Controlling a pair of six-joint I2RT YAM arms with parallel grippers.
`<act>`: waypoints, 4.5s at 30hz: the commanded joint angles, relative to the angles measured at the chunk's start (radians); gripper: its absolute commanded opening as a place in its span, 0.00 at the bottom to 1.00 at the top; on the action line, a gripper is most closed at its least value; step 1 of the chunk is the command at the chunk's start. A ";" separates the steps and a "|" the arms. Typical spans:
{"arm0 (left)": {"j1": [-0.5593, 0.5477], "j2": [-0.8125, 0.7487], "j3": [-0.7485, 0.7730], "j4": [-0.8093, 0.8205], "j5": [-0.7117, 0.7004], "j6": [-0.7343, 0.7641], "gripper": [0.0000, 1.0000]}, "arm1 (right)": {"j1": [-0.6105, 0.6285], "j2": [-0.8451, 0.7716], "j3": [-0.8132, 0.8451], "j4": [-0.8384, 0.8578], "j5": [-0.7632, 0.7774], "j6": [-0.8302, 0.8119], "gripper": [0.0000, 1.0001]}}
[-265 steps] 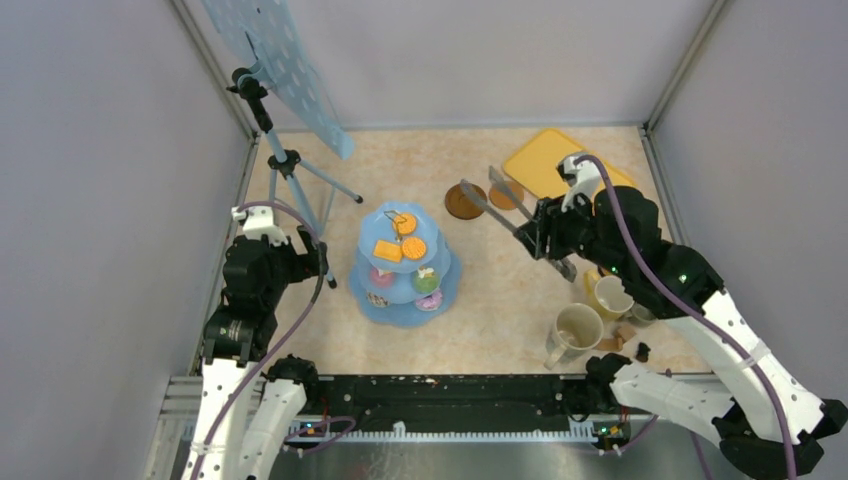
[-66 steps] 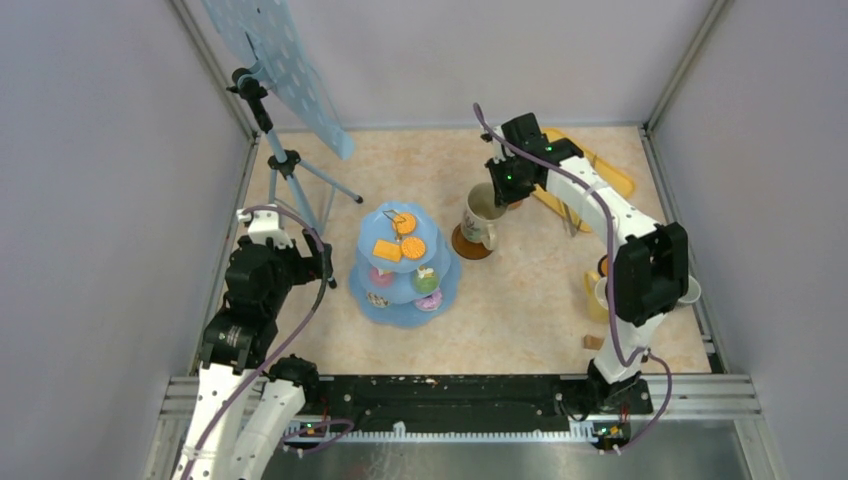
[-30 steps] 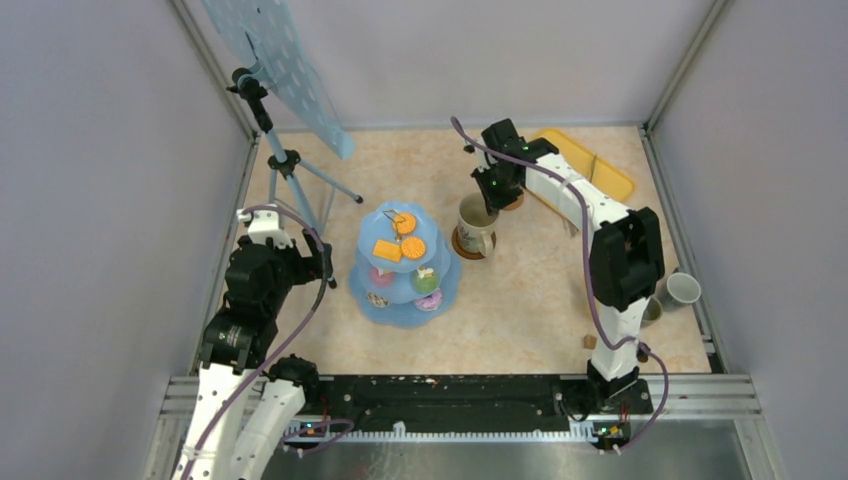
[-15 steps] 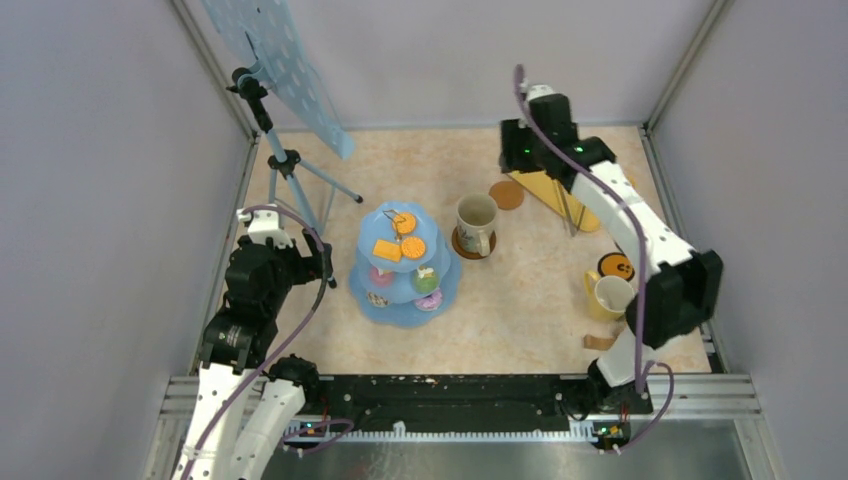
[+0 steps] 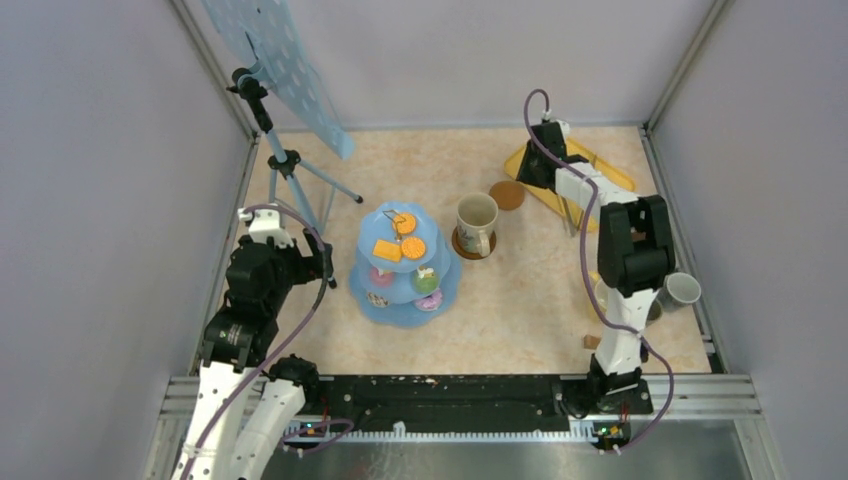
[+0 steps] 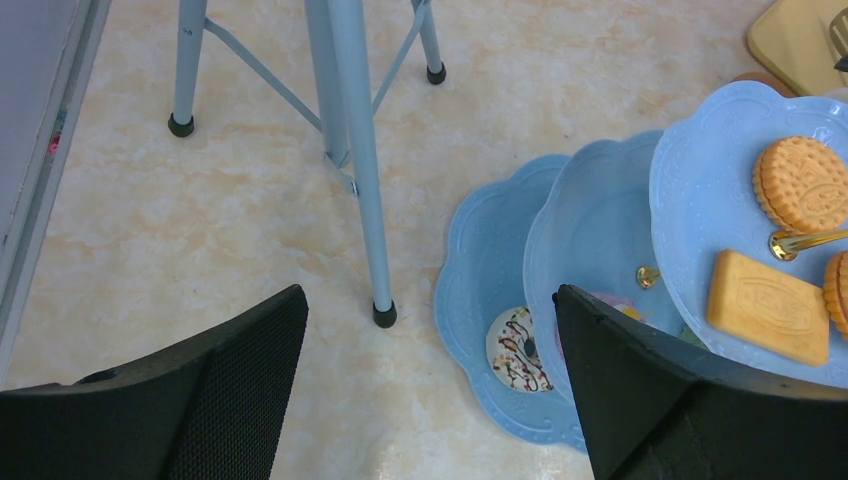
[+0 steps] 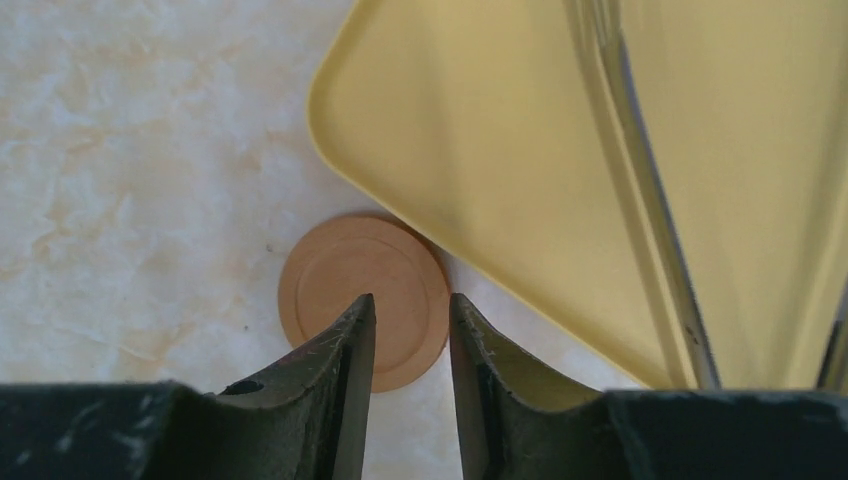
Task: Serve the afternoon tea
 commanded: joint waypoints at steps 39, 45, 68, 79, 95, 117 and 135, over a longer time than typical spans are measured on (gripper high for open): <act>0.007 0.000 0.014 0.034 -0.002 0.000 0.99 | 0.029 -0.171 -0.455 0.005 -0.249 0.009 0.27; 0.004 -0.001 0.012 0.036 0.001 0.001 0.99 | 0.048 -0.253 -0.553 0.015 -0.274 0.026 0.27; -0.004 -0.019 0.012 0.034 -0.006 -0.002 0.99 | 0.083 -0.593 -0.357 -0.229 -0.201 -0.204 0.58; -0.019 -0.034 0.006 0.041 -0.007 0.001 0.99 | 0.060 -0.991 -0.404 -0.837 0.503 0.716 0.87; -0.040 -0.046 0.007 0.040 -0.015 -0.001 0.99 | -0.086 -0.970 -0.395 -1.017 0.320 1.327 0.93; -0.042 -0.018 0.010 0.036 -0.025 -0.004 0.99 | -0.458 -0.812 -0.665 -0.653 0.035 1.168 0.53; -0.045 -0.045 0.007 0.039 -0.027 -0.002 0.99 | -0.454 -0.866 -0.586 -0.758 -0.036 0.858 0.00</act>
